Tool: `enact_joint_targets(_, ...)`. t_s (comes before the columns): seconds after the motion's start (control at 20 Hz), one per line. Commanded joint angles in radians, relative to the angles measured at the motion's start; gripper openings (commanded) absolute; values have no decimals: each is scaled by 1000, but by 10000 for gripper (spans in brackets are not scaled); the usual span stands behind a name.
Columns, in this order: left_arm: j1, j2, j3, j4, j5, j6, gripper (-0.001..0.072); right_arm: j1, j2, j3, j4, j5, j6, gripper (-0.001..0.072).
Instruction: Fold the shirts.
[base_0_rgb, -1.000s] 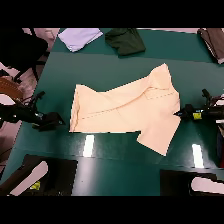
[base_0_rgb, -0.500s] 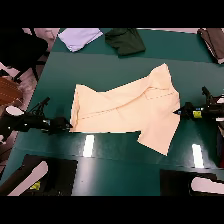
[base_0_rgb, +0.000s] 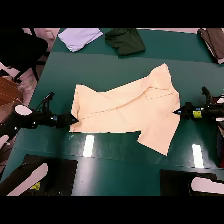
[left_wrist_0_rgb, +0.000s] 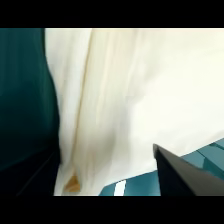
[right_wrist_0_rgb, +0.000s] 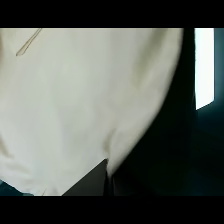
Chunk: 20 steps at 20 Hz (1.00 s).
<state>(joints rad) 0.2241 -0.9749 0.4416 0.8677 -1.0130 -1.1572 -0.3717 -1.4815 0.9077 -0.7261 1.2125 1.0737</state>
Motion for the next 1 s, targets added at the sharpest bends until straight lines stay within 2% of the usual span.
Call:
enact_joint_targets(0.0, -74, -2, -2, 68, -7, -60, 706, 1, 0, 1, 2, -1, 0, 21)
enact_joint_targets(0.05, -81, -2, -2, 97, -21, -69, 649, 1, 2, 1, 2, -1, 0, 20)
enact_joint_targets(0.15, -81, -2, -2, 126, -56, -74, 649, 1, 23, 1, 0, -18, 0, 20)
enact_joint_targets(0.2, -81, -2, -2, 134, -67, -83, 607, 1, 38, 1, 0, -31, 0, 20)
enact_joint_targets(0.25, -81, -2, -2, 135, -74, -84, 471, 0, 50, 1, 0, -37, 0, 20)
enact_joint_targets(0.35, -81, -2, -2, 136, -93, -93, 350, 0, 60, 1, 0, -32, 1, 20)
enact_joint_targets(0.4, -81, -2, -2, 136, -96, -94, 325, 1, 60, 0, 0, -28, 3, 20)
enact_joint_targets(0.45, -81, -2, -2, 135, -91, -92, 174, 1, 60, 1, 2, -26, 3, 20)
enact_joint_targets(0.5, -81, -2, -2, 131, -81, -92, 57, 1, 60, 1, 2, -20, 3, 20)
enact_joint_targets(0.55, -81, -2, -2, 114, -67, -92, 31, 1, 60, 1, 2, -8, 2, 20)
enact_joint_targets(0.7, -81, -2, 51, 44, -71, -91, 31, 0, 85, 1, 7, 9, 2, 20)
enact_joint_targets(0.95, -81, 16, 431, -127, -168, -85, 29, -34, 318, 1, 99, 20, -2, 20)
